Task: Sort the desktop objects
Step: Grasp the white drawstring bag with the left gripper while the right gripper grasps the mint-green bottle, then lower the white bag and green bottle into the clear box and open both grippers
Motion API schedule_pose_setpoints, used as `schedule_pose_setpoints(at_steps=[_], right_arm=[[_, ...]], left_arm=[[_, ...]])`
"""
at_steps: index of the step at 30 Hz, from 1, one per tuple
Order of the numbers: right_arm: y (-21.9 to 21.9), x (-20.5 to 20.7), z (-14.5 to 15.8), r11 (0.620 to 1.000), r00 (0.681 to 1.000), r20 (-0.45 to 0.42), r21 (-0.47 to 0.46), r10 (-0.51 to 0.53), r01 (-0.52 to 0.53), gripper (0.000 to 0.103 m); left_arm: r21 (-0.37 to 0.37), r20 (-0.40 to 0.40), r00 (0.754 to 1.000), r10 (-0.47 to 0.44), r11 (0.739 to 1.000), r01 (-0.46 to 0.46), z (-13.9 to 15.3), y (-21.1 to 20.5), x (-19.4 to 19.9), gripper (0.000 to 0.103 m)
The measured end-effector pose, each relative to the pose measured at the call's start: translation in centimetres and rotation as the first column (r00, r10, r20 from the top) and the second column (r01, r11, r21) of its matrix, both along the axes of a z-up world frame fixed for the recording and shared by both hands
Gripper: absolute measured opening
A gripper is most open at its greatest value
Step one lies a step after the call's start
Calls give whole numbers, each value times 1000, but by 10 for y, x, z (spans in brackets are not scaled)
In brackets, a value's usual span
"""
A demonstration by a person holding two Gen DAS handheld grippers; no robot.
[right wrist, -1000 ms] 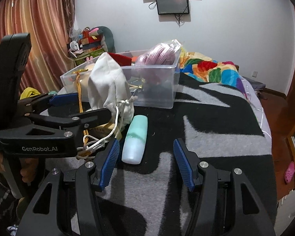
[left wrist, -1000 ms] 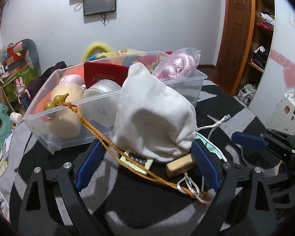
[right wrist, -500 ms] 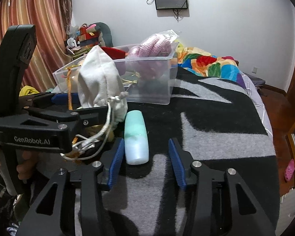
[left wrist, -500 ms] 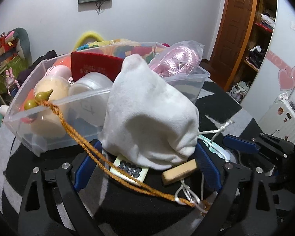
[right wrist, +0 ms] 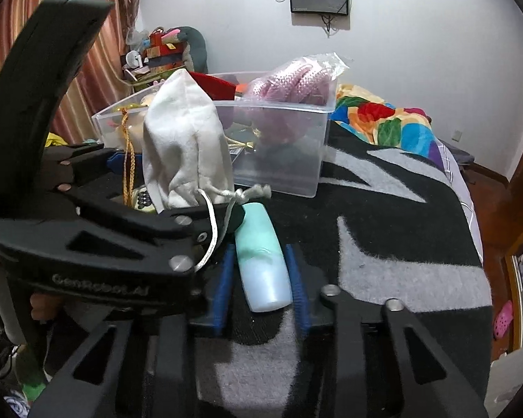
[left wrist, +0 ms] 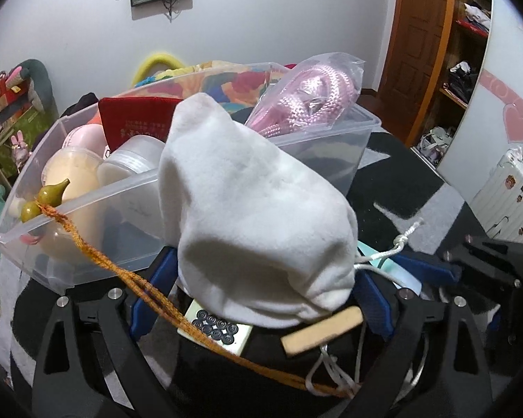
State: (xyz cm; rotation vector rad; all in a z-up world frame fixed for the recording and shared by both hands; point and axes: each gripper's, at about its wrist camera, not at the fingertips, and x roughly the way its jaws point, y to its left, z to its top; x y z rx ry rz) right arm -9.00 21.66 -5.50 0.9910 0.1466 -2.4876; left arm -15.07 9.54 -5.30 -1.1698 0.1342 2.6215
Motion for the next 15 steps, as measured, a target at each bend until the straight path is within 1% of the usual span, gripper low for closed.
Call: schedule_pose_setpoints(at_steps=[3, 5, 9, 11, 14, 15], right_arm=[[4, 0, 1, 1000, 1000, 15, -28, -5, 5, 23], [5, 2, 2, 999, 1000, 20, -44, -7, 8, 23], [6, 6, 5, 998, 1000, 25, -59, -7, 9, 23], [8, 8, 7, 998, 1000, 21, -61, -12, 13, 23], [12, 8, 9, 997, 999, 19, -71, -27, 28, 23], [15, 8, 9, 996, 999, 20, -78, -31, 32, 23]], left_arm=[[8, -19, 1000, 1, 1000, -1, -1, -3, 4, 92], [31, -21, 1000, -5, 1000, 5, -1, -5, 6, 83], [71, -29, 1000, -1, 997, 3, 1, -12, 10, 74], [93, -30, 1000, 4, 996, -1, 2, -17, 11, 68], [145, -34, 999, 18, 989, -13, 5, -27, 14, 62], [157, -38, 999, 26, 987, -20, 5, -30, 16, 62]])
